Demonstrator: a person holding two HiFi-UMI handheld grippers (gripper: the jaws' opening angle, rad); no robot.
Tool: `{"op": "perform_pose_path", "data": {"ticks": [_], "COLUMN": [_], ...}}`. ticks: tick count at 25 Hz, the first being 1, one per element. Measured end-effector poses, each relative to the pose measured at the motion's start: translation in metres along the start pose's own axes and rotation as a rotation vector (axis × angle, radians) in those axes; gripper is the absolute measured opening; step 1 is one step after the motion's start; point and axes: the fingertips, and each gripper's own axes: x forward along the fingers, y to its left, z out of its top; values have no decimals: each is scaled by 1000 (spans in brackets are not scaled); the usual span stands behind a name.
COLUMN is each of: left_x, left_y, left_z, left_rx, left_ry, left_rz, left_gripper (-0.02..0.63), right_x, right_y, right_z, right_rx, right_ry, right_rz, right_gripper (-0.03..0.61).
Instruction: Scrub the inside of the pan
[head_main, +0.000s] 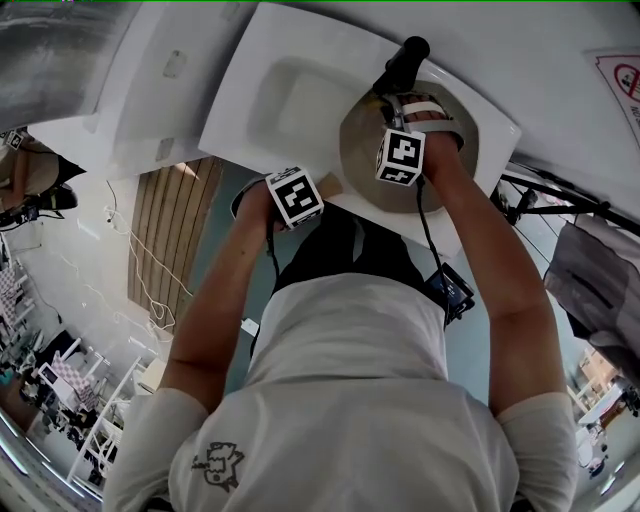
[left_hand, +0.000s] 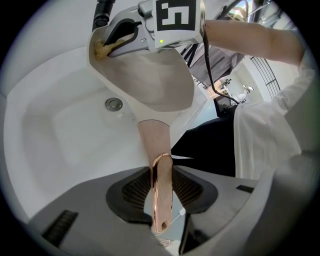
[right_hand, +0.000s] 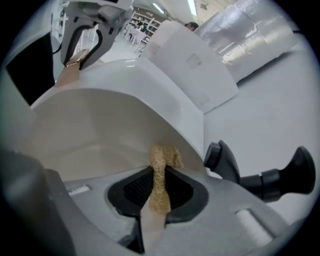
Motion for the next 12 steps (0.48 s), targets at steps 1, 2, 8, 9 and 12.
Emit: {"op": "perform_pose_path", "data": {"ticks": [1,2,8,9,12], "left_x": [0,0,-1,-1,-1], "left_y": [1,1,4,5,9], "left_z": [0,-1,-1,-1,1], "left_rx": [-3,-6,8,10,9], "left_ry": [-3,-3,0,-3,-14], "left_rz": [0,-2,12,15,24], "left_gripper": [135,135,135,135,135], "right_x": [-2,-4,-12,-17,-33], "right_y": [3,8,77,88,119], "right_z": [8,15,60,63,67], "right_rx": [25,40,52,71,135], "right_ry": [-28,-55,-257,-282,-315], "right_rz": [22,47,342,404,607], "right_gripper": [66,66,69,69,69]}}
